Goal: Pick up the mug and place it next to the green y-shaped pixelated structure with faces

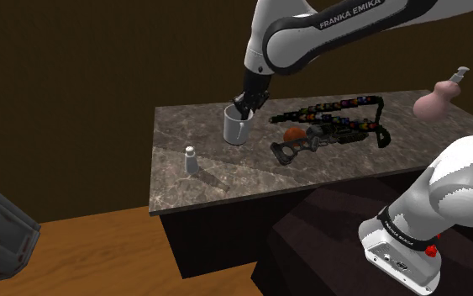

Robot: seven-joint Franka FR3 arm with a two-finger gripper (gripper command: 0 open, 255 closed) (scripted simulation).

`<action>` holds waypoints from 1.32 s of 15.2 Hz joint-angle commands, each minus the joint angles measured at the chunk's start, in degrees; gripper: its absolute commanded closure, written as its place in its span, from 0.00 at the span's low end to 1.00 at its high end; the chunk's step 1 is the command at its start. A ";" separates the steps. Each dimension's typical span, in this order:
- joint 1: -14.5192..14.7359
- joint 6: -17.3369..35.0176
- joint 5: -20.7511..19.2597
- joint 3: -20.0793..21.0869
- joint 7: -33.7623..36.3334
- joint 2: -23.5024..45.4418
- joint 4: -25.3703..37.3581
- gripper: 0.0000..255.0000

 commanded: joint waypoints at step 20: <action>-0.25 -16.16 0.55 -0.74 -0.19 -4.76 11.47 1.00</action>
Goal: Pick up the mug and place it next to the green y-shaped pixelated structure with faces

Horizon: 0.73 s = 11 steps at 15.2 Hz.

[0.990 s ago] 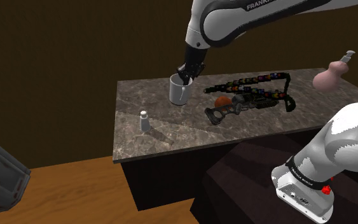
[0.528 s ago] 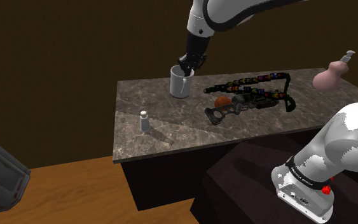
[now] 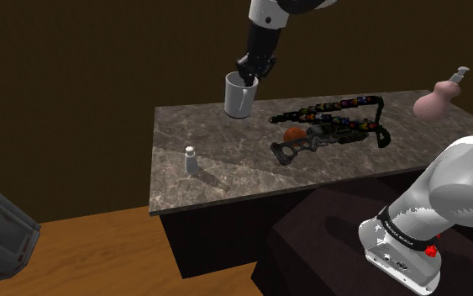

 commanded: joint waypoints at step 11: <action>-5.30 -2.87 -0.67 -7.08 -11.87 3.90 5.95 1.00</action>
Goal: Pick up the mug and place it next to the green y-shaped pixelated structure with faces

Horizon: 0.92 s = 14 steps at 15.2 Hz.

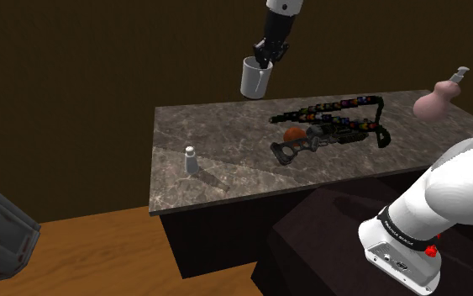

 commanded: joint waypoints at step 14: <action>-9.01 -5.21 0.69 -9.27 -18.14 15.22 19.13 1.00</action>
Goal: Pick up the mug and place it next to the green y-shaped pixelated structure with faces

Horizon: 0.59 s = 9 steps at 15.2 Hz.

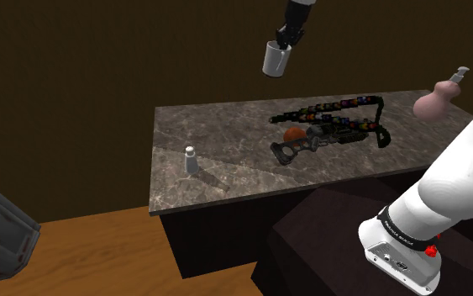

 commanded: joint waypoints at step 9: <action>-4.77 -2.33 1.48 -2.76 -7.56 10.69 12.39 1.00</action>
